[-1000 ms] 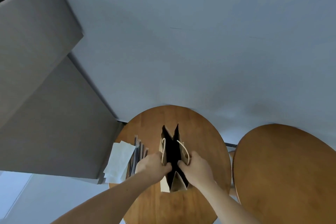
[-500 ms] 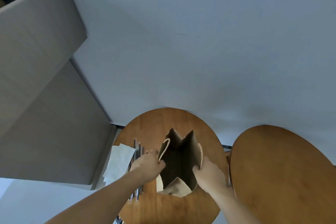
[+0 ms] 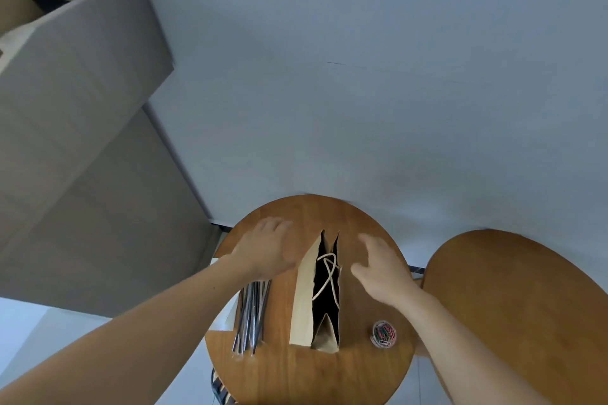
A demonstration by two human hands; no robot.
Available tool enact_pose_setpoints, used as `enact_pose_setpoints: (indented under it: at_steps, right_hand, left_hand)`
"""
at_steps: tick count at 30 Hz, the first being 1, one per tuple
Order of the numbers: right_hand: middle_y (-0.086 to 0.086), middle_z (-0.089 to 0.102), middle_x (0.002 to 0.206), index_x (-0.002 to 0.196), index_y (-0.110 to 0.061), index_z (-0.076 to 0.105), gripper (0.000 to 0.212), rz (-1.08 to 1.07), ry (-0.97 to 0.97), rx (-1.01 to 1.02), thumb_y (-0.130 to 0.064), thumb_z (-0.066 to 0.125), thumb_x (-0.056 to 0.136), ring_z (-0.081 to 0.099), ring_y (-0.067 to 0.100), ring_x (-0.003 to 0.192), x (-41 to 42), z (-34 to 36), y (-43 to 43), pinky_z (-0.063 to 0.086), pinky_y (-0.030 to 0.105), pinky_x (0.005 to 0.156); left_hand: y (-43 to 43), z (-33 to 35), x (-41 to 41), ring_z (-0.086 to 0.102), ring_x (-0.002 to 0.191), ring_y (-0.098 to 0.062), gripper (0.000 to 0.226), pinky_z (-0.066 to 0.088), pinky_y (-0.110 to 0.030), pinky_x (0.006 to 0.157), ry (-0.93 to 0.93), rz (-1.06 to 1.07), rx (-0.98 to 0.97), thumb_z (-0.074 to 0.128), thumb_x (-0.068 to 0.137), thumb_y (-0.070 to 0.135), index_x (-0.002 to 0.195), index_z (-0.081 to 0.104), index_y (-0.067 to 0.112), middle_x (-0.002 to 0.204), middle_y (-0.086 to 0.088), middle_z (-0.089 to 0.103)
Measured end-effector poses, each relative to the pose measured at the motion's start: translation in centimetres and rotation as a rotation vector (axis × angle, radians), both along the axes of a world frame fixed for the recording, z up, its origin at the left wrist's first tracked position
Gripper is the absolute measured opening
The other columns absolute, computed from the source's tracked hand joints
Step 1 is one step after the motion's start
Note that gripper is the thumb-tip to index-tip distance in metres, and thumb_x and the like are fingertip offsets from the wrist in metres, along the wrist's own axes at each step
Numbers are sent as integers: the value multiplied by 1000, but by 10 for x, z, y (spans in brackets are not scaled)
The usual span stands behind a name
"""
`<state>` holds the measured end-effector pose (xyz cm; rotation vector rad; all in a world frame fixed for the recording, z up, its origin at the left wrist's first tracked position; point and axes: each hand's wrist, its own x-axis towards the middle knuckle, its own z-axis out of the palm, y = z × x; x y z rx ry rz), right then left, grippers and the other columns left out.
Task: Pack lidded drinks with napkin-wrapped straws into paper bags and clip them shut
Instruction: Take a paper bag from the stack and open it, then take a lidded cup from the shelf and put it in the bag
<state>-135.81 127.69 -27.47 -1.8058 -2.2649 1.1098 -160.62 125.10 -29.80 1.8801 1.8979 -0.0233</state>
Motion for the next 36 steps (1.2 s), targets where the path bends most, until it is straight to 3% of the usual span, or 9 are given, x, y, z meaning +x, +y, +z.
enact_pose_setpoints:
  at_steps: [6,11,14,17,21,24,30,36]
  right_hand:
    - [4,40,150,146,-16,41,53,100,-86,143,-32,47,95,37,24,137,-58,19,42,37,39,105]
    - [8,60,120,119,-10,61,33,249,-135,159,-29,47,96,58,27,106,-127,25,50,52,39,86]
    - [4,59,115,114,-13,61,28,323,-142,118,-28,46,96,56,26,105,-166,13,39,48,33,77]
    - [7,50,135,133,-14,53,41,355,-198,105,-28,47,95,46,27,123,-189,7,31,43,36,86]
    - [7,50,136,137,-16,49,46,369,-220,168,-34,45,95,47,26,123,-207,30,51,47,38,92]
    - [7,49,137,140,-18,47,50,351,-215,296,-38,47,94,48,27,122,-220,78,84,47,40,90]
    - [10,48,144,140,-16,49,54,313,-100,564,-41,54,92,47,31,130,-260,204,132,43,42,102]
    - [12,52,142,139,-12,50,53,435,51,614,-37,60,92,49,28,129,-327,279,125,40,37,103]
  left_hand:
    - [13,20,-22,19,147,-24,71,24,-44,117,40,101,95,53,91,45,152,27,18,159,-5,28]
    - [0,19,-68,20,146,-22,64,27,-43,116,21,239,51,51,96,42,151,30,16,157,-3,30]
    - [-15,11,-92,19,147,-21,66,26,-40,115,8,287,-15,50,97,45,152,27,17,158,-3,28]
    - [-23,13,-110,16,148,-22,67,25,-40,116,3,289,-45,50,97,44,153,25,16,159,-4,25]
    - [-8,49,-129,13,149,-23,67,24,-42,118,11,251,52,49,97,41,153,24,15,161,-6,23]
    - [16,101,-140,12,149,-24,69,23,-46,119,51,208,174,49,97,42,154,22,16,161,-7,20]
    - [47,234,-171,20,146,-23,66,30,-43,114,176,205,529,53,93,42,151,30,18,157,-4,29]
    - [12,314,-233,23,145,-21,62,33,-41,112,280,316,629,55,91,42,147,37,21,154,-1,33]
